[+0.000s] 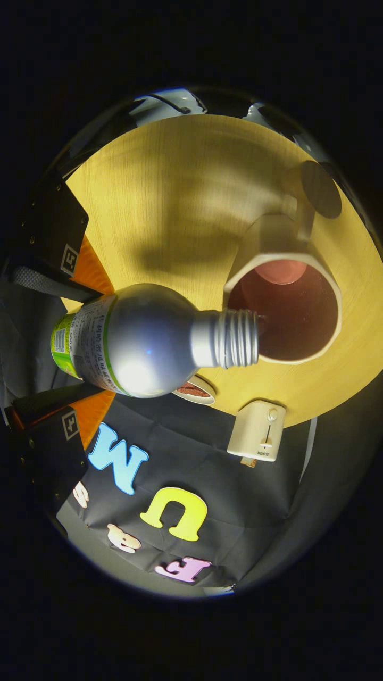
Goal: Take the bottle from table, then pour the juice into the cup, finally place the bottle on the coaster
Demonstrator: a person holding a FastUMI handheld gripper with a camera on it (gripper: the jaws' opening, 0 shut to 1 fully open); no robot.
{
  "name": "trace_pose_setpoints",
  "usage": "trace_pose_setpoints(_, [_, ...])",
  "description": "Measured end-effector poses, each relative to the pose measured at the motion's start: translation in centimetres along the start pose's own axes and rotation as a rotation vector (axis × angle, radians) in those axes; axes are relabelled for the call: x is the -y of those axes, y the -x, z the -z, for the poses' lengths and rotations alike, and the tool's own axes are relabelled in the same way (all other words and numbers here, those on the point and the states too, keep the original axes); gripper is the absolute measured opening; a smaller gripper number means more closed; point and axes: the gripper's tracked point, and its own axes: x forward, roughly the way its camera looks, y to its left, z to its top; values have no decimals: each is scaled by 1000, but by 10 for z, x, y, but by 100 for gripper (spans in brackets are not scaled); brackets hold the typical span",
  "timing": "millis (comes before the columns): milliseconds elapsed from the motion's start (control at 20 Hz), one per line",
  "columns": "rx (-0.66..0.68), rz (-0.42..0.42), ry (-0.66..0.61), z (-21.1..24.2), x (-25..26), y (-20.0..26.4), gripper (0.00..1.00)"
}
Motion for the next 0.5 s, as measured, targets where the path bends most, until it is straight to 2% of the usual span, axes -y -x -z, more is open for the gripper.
trace_pose_setpoints(500, [-48, -24, 60, 5, 4, -2, 76])
